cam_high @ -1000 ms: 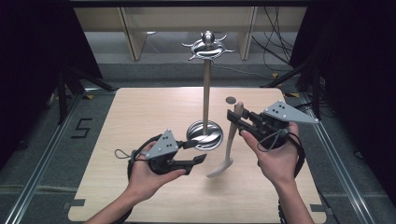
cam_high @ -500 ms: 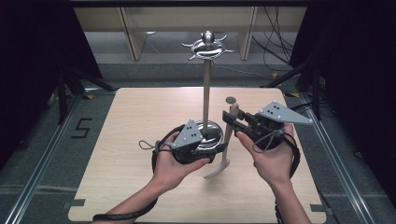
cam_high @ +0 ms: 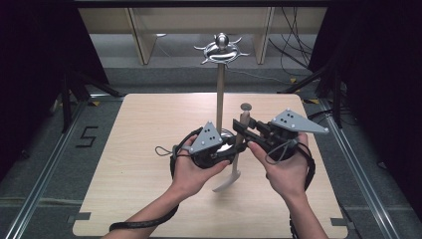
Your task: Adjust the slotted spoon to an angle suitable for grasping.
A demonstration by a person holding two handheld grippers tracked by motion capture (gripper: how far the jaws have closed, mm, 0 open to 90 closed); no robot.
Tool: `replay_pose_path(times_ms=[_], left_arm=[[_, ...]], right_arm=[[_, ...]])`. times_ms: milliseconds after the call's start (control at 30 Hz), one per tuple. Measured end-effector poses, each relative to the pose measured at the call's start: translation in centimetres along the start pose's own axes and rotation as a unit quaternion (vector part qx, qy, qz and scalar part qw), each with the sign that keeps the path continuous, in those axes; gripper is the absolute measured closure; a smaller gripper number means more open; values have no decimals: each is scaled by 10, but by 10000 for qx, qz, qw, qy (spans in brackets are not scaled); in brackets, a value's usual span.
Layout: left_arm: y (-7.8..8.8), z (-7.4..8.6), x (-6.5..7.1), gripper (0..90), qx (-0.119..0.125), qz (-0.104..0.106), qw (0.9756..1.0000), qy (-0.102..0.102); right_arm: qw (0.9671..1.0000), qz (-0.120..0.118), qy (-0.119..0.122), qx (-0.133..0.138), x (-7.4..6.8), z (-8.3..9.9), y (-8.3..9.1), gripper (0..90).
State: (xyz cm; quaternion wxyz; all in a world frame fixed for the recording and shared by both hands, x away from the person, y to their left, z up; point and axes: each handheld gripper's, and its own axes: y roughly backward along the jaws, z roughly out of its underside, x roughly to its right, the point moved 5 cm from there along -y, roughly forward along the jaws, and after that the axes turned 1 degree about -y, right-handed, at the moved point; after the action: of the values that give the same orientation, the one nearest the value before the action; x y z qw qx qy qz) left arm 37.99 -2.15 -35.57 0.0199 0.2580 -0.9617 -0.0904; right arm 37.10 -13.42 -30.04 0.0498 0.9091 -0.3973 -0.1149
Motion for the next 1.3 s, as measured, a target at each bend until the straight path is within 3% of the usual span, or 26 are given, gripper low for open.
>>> replay_pose_path(times_ms=[67,167,200,300,333,367,400,433,500,533,600,633,733,767,833,900,967,1000,1033,1067,1100,1133,1167,1200,1300], left_arm=[[0,0,0,747,14,-32,10000,85],[1,1,-1,754,-17,-136,9999,54],[1,2,-1,755,-66,-174,9998,32],[1,5,-3,756,-122,-235,9996,57],[2,8,-6,756,-146,-315,9993,149],[2,8,-6,757,-146,-315,9993,149],[4,10,-10,757,-145,-440,9987,234],[4,10,-10,757,-145,-440,9987,234],[8,8,-17,757,-91,-726,9972,174],[8,8,-17,758,-91,-726,9972,174],[13,4,-24,757,-25,-1011,9948,151],[13,4,-24,758,-25,-1011,9948,151],[21,-1,-37,758,55,-1372,9903,227],[21,-1,-37,758,55,-1372,9903,227],[28,-5,-48,758,117,-1634,9861,280],[32,-7,-55,758,149,-1776,9834,337],[34,-8,-59,758,125,-1843,9822,336],[37,-10,-65,758,122,-1978,9796,343],[37,-10,-65,758,122,-1978,9796,343],[40,-11,-71,758,83,-2128,9764,355],[41,-12,-73,757,80,-2212,9745,377],[41,-12,-73,757,80,-2212,9745,377],[42,-13,-76,757,76,-2289,9726,409],[44,-14,-82,757,57,-2430,9690,442],[46,-17,-90,757,22,-2600,9646,440]], right_arm=[[10000,-9,-11,18,0,0,0,680],[10000,-44,-30,4,2,0,-1,676],[9999,-73,-142,-9,1,0,-1,669],[9997,-97,-208,111,2,-3,1,601],[9996,-51,-128,258,4,-8,5,519],[9996,-51,-128,258,4,-8,5,519],[9993,6,-164,330,4,-11,12,475],[9993,6,-164,330,4,-11,12,475],[9991,133,-84,400,9,-13,23,463],[9991,133,-84,400,9,-13,23,463],[9987,259,-135,409,17,-8,35,465],[9987,259,-135,409,17,-8,35,465],[9981,446,-222,350,30,5,47,470],[9979,523,-247,294,34,9,49,472],[9975,617,-263,213,41,17,52,475],[9974,674,-264,31,47,27,55,477],[9971,681,-333,-4,49,32,56,478],[9964,763,-352,-113,53,41,57,479],[9964,763,-352,-113,53,41,57,479],[9965,757,-312,-152,57,51,55,481],[9953,793,-493,-258,56,56,55,481],[9953,793,-493,-258,56,56,55,481],[9954,809,-368,-360,59,61,56,481],[9951,767,-441,-444,60,68,54,482],[9950,761,-452,-461,63,77,52,483]])
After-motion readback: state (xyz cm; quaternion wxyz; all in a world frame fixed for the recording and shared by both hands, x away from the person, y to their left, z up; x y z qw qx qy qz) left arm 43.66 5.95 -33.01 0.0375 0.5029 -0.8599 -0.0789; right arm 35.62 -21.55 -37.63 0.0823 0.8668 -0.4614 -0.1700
